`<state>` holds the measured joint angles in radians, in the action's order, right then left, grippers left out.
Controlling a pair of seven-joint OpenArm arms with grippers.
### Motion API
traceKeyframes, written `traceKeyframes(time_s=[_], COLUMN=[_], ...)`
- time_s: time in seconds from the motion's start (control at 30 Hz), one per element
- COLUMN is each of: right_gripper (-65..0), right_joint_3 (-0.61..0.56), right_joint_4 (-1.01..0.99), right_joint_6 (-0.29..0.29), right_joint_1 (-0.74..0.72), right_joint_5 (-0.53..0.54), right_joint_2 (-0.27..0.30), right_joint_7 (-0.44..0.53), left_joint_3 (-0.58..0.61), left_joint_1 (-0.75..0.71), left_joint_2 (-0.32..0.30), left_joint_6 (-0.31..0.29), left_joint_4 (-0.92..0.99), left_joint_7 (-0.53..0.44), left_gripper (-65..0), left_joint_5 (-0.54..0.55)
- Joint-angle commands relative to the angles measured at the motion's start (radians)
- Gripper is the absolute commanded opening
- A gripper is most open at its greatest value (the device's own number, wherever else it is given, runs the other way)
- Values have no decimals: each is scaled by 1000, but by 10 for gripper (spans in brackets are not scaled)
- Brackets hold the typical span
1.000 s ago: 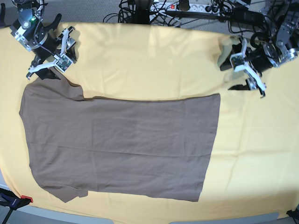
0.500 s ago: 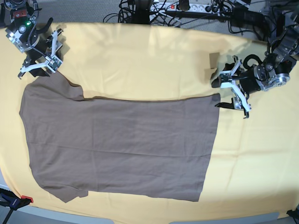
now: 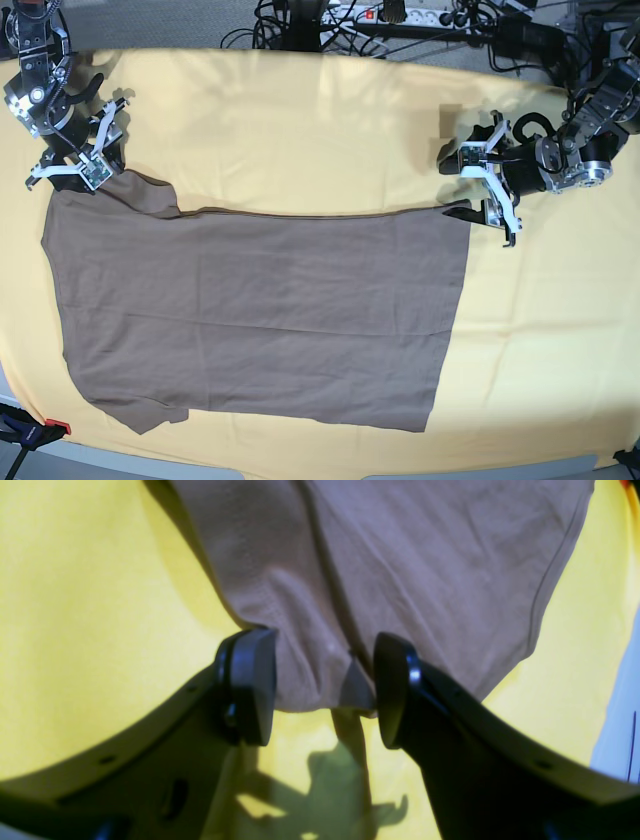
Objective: Fold the T-shirt properly
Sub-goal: 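Move both grippers down to the shirt's shoulder corners and grasp them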
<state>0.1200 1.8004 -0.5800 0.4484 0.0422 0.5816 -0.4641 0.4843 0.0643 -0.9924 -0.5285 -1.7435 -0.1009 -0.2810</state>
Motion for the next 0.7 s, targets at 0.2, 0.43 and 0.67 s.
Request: traceKeyframes(time_s=[0.2, 0.43, 0.67], right_gripper=[-318, -318, -324], right_joint_3=[4, 4, 4], right_joint_4=[3, 3, 3], right_joint_6=[-27, -34, -30], right_joint_1=[3, 3, 3], right_joint_5=[14, 14, 14], right_joint_2=[15, 15, 15], right_joint_7=[-30, -30, -29], left_joint_3=[65, 256, 315], left_joint_1=[85, 261, 372], left_joint_2=[-20, 51, 129], left_joint_6=[57, 76, 76], left_joint_4=[22, 168, 291], left_joint_7=[-14, -11, -10], left_gripper=[-253, -253, -366], left_joint_5=[-71, -130, -129])
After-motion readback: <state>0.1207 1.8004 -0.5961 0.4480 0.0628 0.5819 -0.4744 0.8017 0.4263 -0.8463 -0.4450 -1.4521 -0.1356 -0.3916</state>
